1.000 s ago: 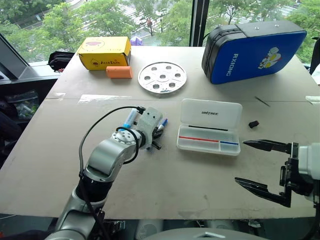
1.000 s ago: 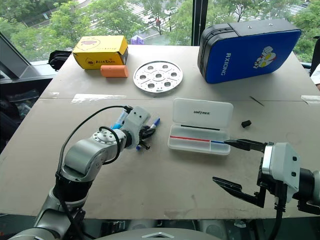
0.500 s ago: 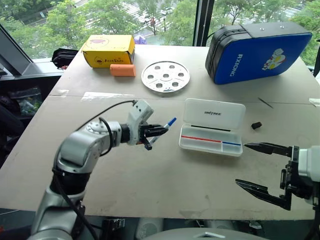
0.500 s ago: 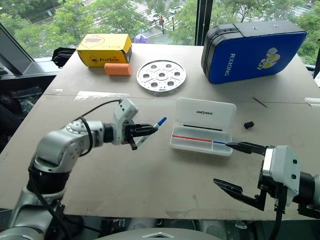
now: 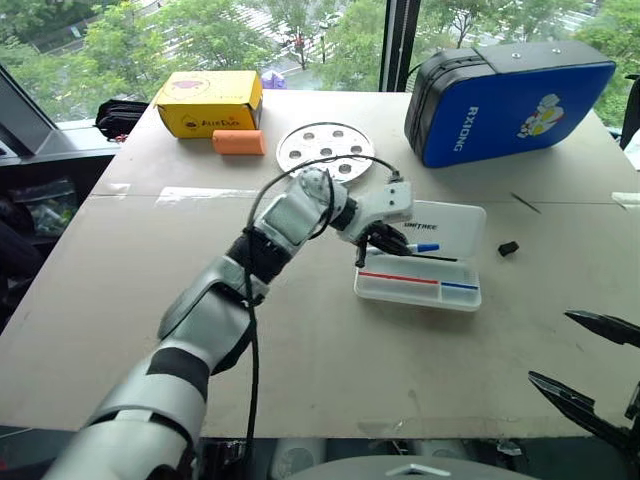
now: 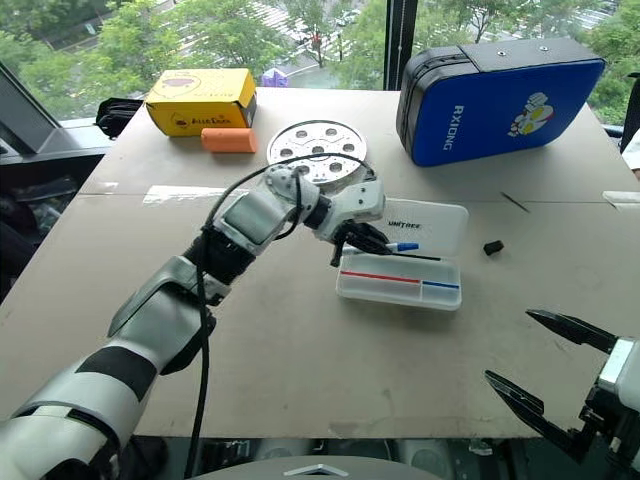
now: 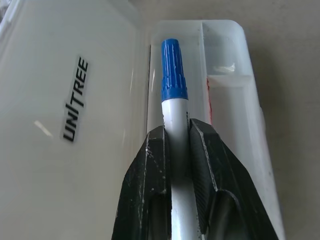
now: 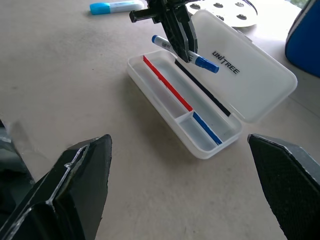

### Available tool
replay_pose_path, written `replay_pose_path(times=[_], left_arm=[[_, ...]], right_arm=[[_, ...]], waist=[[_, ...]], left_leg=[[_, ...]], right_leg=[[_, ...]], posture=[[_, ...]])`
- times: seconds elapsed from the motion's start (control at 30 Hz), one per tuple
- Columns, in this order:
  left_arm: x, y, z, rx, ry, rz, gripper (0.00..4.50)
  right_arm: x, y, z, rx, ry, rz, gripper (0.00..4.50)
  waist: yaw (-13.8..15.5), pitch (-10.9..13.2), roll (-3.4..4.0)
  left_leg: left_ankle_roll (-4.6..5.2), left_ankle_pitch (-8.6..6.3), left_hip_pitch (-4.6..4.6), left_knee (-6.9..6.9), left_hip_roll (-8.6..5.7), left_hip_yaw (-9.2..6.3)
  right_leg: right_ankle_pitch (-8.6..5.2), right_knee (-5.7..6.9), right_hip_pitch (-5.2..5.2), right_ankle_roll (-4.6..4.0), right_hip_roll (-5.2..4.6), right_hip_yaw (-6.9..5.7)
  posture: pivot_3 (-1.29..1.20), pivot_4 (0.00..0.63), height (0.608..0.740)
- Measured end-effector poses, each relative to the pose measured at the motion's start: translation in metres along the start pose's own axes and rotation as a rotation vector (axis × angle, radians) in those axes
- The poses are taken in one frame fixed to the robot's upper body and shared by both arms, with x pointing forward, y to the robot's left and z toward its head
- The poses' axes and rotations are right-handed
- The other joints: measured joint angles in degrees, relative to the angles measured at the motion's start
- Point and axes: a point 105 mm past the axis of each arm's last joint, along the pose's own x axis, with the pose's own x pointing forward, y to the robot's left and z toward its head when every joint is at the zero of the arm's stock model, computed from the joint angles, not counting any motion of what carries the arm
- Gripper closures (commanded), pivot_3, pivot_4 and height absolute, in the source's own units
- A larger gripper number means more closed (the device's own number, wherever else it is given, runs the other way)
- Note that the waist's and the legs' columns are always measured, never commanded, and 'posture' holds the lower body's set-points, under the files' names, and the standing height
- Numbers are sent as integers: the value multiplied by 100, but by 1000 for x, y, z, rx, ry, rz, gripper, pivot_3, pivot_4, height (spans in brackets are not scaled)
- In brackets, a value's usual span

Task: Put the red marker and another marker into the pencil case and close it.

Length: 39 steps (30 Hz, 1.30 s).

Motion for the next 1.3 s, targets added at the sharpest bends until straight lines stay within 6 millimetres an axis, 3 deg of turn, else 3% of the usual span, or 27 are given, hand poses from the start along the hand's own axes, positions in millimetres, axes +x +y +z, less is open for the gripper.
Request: replay_pose_path(times=[0.33,0.53,0.6,0.67,0.7,0.73,0.77,0.8,0.9,0.97,1.03,1.13,1.3], left_arm=[[19,1,-4,11,79,-36,4471],[23,-1,-2,8,88,-47,1838],[19,0,1,-21,64,-42,1605],[-1,-1,7,-110,-17,-35,1605],[-24,2,10,-165,-68,0,1605],[-30,2,10,-181,-84,10,1605],[-58,-1,6,-265,-140,77,1605],[-75,-4,-1,-337,-166,132,1605],[-100,-11,-22,-494,-193,292,1605],[-114,-16,-47,-608,-183,436,1605],[-134,-22,-89,-730,-101,664,1605],[-150,-29,-125,-810,0,828,1605],[-154,-31,-151,-856,100,955,1605]], right_arm=[[-24,-1,-6,6,55,-106,128],[-24,-2,-5,-6,48,-114,128],[-23,-2,-4,-7,48,-112,128],[-22,-2,-3,-12,47,-98,128],[-19,-2,-3,-13,41,-89,128],[-19,-2,-3,-13,38,-85,128],[-12,-2,1,-25,10,-59,128],[-7,-1,4,-29,-16,-48,128],[4,-1,9,-40,-52,-1,128],[12,-1,13,-56,-81,38,128],[22,-3,18,-69,-115,85,128],[33,-9,20,-76,-137,128,128],[40,-16,19,-72,-133,155,128]], waist=[[17,2,5],[23,2,5],[19,3,6],[-26,13,9],[-66,13,13],[-84,14,15],[-158,13,24],[-171,9,35],[-135,8,44],[-80,9,40],[-49,10,34],[26,11,21],[92,9,13]], left_leg=[[2,-1,-2,-2,1,4],[2,-1,-2,-2,1,4],[2,-1,-2,-2,1,4],[2,-1,-4,-3,4,6],[2,-1,-1,-6,5,5],[2,-1,0,-6,7,5],[2,-1,11,-12,15,1],[2,-1,13,-13,17,-8],[1,-1,12,-10,14,-15],[1,-1,11,-3,12,-18],[0,0,8,0,6,-18],[0,0,8,4,3,-14],[0,0,-2,8,0,-4]], right_leg=[[-2,-2,-2,1,0,4],[-2,-1,-2,0,0,4],[-2,0,-3,0,0,4],[-2,4,-9,-1,1,7],[-2,6,-9,-1,2,6],[-3,7,-9,-3,2,8],[-3,9,-10,-4,6,20],[-4,13,-9,-4,6,22],[-5,19,-8,-2,1,15],[-4,20,-6,-2,-1,11],[-3,19,-6,-1,-5,10],[-3,18,-4,-1,-8,6],[-2,11,0,-1,-13,-8]], posture=[[0,150,740],[0,150,740],[0,150,740],[0,150,740],[0,150,740],[0,150,740],[0,150,740],[0,150,740],[0,150,740],[0,150,740],[0,150,740],[0,150,740],[0,150,740]])
